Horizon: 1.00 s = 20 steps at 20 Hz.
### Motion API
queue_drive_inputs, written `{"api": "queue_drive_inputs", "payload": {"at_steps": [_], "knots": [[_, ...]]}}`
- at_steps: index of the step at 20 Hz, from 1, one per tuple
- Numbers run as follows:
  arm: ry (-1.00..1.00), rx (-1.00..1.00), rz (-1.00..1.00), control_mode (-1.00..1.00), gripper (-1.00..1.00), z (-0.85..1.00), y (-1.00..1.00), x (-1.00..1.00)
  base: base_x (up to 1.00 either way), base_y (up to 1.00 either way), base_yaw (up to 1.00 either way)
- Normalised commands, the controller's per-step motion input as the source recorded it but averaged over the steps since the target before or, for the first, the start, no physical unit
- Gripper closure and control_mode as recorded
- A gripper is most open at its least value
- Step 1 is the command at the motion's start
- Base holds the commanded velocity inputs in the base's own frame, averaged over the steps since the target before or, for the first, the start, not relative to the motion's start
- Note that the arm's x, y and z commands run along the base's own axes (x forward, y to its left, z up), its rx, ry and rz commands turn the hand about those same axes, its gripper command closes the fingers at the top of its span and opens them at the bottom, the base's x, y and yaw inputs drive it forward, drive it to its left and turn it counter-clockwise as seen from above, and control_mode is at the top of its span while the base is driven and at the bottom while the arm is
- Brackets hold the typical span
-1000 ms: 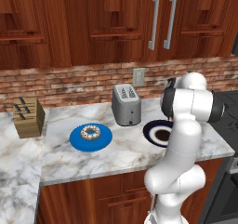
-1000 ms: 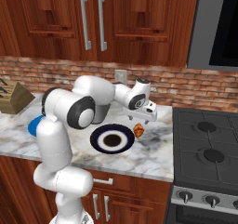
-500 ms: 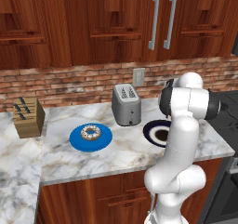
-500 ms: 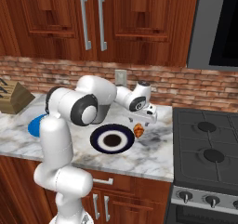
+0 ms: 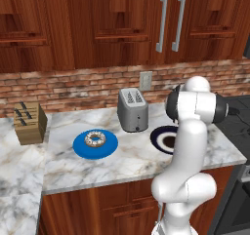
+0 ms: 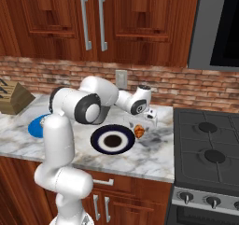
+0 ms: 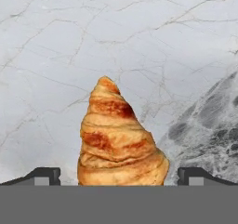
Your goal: Place the pastries on the plates.
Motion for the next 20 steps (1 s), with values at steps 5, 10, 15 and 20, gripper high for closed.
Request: {"api": "queue_drive_inputs", "payload": {"at_steps": [5, 10, 15, 20], "knots": [[0.05, 0.00, 0.00, -1.00, -1.00, -0.18, 0.00, 0.00, 0.00, 0.00, 0.00], [0.00, 0.00, 0.00, -1.00, -1.00, -0.10, 0.00, 0.00, 0.00, 0.00, 0.00], [0.00, 0.00, 0.00, -1.00, 1.00, -0.05, 0.00, 0.00, 0.00, 0.00, 0.00], [0.00, 0.00, 0.00, -1.00, 1.00, 0.00, 0.00, 0.00, 0.00, 0.00, 0.00]]}}
